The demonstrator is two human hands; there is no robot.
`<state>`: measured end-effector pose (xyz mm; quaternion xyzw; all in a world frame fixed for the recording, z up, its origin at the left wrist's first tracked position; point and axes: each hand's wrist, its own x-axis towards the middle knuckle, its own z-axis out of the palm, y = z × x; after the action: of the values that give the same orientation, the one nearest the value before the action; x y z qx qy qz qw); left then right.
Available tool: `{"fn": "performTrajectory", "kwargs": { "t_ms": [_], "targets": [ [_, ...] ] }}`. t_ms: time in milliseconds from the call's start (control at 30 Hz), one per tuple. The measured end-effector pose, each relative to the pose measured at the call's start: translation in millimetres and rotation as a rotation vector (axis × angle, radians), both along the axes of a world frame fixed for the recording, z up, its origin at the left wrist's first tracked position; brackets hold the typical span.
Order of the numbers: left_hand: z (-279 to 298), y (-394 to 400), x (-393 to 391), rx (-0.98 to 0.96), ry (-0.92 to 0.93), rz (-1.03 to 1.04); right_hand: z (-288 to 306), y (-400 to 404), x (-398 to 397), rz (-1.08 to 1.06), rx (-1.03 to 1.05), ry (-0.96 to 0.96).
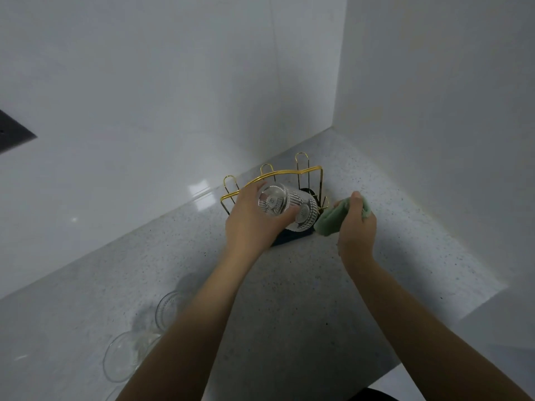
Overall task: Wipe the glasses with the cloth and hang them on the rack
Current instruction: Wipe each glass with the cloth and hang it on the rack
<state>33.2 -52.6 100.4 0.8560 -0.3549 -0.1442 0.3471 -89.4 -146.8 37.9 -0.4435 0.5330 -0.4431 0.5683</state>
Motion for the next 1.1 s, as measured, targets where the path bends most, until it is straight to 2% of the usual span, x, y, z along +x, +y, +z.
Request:
{"fn": "performTrajectory", "kwargs": {
  "t_ms": [300,567,933,1100],
  "targets": [
    [-9.6,-18.0,2.4,0.253,-0.235,-0.102,-2.2,-2.5,-3.8,0.041,0.056,0.042],
    [-45.8,-26.6,-1.5,0.443,-0.217,-0.144,-6.3,-0.9,-4.0,0.088,0.059,0.101],
    [-50.1,-27.5,-1.8,0.527,-0.229,-0.156,-4.6,3.2,-4.9,0.087,0.075,0.099],
    [-45.1,-18.1,-3.7,0.462,-0.187,-0.166,-1.8,15.8,-7.0,0.095,0.075,0.098]
  ]
}}
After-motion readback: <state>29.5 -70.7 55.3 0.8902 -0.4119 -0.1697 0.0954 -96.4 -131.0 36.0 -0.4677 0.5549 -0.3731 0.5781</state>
